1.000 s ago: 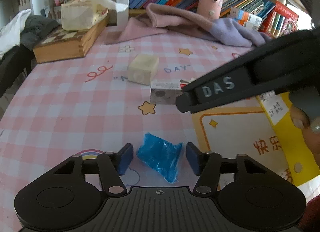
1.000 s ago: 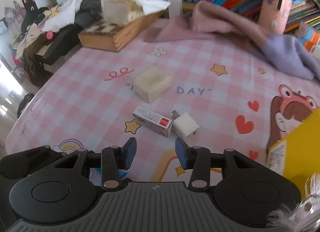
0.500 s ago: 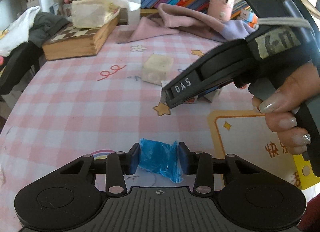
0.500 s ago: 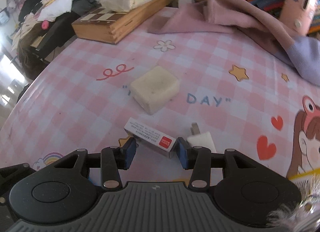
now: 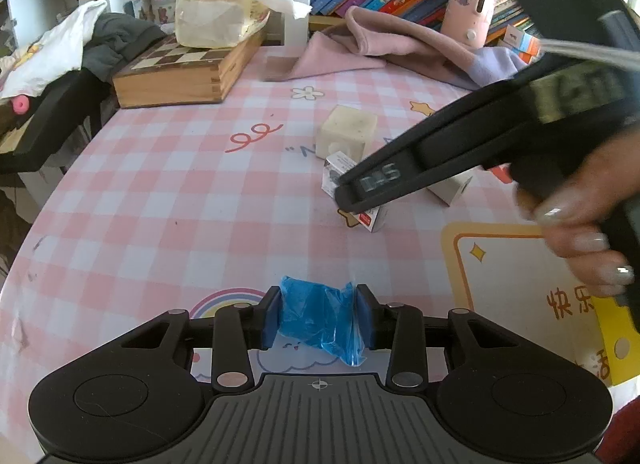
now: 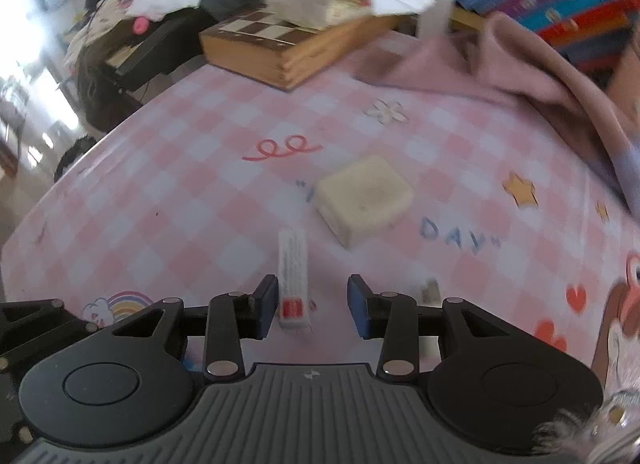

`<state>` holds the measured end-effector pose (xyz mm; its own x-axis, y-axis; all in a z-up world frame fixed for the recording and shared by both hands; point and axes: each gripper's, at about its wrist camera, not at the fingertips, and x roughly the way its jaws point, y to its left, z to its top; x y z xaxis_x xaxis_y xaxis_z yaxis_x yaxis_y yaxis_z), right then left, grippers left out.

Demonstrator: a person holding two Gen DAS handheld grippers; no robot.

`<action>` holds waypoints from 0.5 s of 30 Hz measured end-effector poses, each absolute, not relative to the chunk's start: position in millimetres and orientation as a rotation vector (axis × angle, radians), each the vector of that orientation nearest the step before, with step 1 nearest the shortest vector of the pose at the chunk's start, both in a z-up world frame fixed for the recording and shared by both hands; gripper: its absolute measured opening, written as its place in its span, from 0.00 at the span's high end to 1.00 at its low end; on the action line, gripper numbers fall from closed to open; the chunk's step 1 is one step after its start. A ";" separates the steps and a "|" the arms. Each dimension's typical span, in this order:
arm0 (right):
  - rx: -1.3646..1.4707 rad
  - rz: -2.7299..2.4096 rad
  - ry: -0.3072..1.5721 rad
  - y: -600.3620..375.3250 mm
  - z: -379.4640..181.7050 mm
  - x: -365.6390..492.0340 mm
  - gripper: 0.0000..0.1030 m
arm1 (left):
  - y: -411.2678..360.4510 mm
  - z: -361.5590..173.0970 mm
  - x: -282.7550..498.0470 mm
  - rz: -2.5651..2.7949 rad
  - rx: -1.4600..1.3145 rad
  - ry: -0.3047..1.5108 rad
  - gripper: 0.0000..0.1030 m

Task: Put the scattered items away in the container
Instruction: 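Close the left tool on the blue bag while the right tool grasps the red-white small box, then lift the blue bag with the left tool while the right tool carries the small box toward the yellow box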

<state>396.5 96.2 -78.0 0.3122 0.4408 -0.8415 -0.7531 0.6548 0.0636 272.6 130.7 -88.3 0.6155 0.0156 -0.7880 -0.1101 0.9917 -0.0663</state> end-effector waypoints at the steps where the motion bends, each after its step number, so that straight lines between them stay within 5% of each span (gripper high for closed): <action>1: -0.391 0.816 0.962 100.4 -80.2 396.5 0.67 | 131.3 -88.1 272.4 0.072 -0.113 0.905 0.65; 5: -0.422 0.809 0.954 106.4 -84.2 394.7 0.87 | 132.6 -88.0 269.1 0.066 -0.128 0.902 0.66; 15: -0.271 0.742 0.963 54.0 -43.8 371.1 0.87 | 135.6 -57.0 256.4 0.020 -0.135 0.827 0.67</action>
